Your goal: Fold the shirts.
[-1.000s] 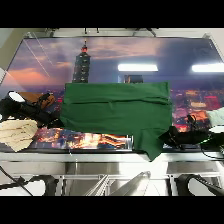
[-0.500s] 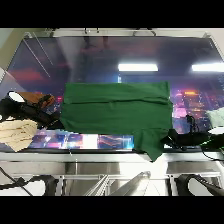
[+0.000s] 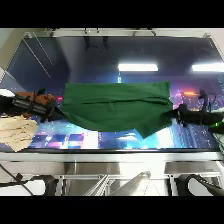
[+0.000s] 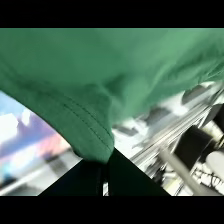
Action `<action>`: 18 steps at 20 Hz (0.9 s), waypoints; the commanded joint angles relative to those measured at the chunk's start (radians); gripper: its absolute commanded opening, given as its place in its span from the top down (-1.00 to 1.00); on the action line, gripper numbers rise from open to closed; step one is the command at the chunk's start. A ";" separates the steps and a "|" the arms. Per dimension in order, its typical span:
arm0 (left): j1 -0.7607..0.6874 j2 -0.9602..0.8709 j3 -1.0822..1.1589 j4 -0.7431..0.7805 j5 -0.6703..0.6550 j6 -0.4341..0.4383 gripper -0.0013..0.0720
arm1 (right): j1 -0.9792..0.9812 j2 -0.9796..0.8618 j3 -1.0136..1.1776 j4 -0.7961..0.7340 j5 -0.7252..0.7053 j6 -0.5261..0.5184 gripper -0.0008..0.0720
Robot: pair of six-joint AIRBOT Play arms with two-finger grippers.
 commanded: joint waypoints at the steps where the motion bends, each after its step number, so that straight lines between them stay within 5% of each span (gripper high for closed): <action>1: 0.014 -0.099 0.168 -0.047 -0.015 -0.020 0.91 | 0.014 -0.225 0.173 0.175 -0.055 -0.113 0.92; 7: 0.013 -0.412 0.578 -0.054 -0.014 -0.135 0.92 | 0.018 -0.683 0.536 0.429 -0.058 -0.224 0.92; 16: -0.063 -0.725 0.887 -0.054 -0.083 -0.176 0.85 | 0.049 -0.856 0.669 0.352 -0.059 -0.254 0.91; 18: -0.071 -0.745 0.959 -0.055 -0.087 -0.176 -0.50 | 0.047 -0.855 0.670 0.333 -0.037 -0.254 0.84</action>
